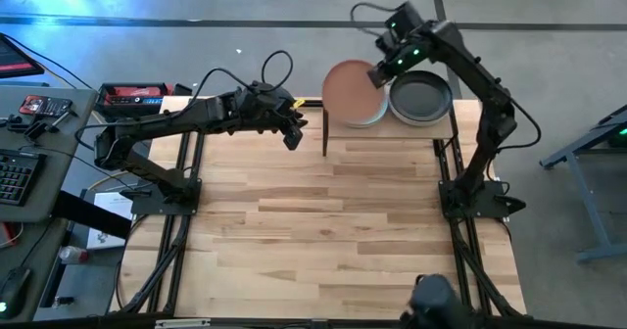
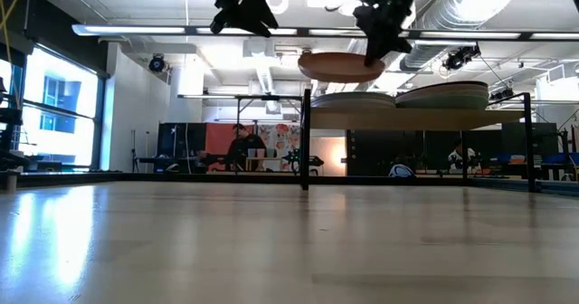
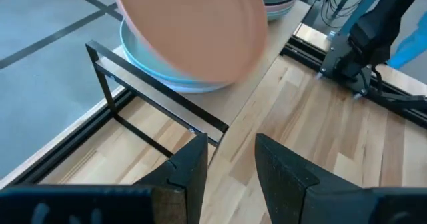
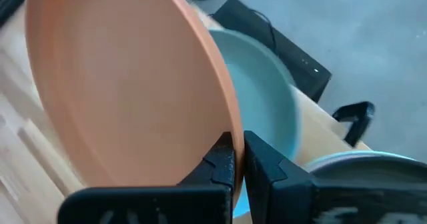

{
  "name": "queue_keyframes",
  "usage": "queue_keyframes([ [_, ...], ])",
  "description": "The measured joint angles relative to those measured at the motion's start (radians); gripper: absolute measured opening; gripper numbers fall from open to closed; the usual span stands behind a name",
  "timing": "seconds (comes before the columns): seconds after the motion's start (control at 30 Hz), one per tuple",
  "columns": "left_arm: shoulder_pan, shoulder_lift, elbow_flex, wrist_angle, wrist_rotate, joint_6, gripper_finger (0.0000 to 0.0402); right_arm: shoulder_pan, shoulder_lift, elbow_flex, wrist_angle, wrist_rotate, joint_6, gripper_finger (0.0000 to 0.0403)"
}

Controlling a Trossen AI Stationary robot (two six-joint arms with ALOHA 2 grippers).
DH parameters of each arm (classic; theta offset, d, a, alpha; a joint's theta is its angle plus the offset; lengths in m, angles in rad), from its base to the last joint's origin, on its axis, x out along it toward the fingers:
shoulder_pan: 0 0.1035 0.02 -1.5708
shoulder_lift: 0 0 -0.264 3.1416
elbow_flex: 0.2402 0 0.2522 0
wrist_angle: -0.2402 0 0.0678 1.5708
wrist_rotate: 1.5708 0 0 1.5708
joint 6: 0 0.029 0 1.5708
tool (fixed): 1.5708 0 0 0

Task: Place and stack plates onto a shelf
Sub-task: Stack the light orange plate on top of the blue plate on the shelf

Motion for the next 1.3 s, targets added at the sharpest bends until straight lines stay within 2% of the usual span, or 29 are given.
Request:
queue_keyframes([
  [0.27,0.005,0.000,0.000,-0.006,0.000,0.026,0.0113,-0.164,0.011,0.000,0.007,-0.093,0.056,0.0000],
  [0.4,0.005,0.000,0.000,-0.006,0.000,0.026,0.0113,-0.201,0.040,0.000,0.005,-0.122,0.094,0.0000],
  [0.87,0.006,0.000,0.000,-0.051,0.000,0.014,0.0113,-0.147,0.107,0.000,-0.084,-0.104,0.068,0.0000],
  [1.3,0.006,0.001,0.000,-0.059,0.000,-0.003,0.0113,-0.115,0.111,0.000,-0.113,-0.072,0.068,0.0000],
])
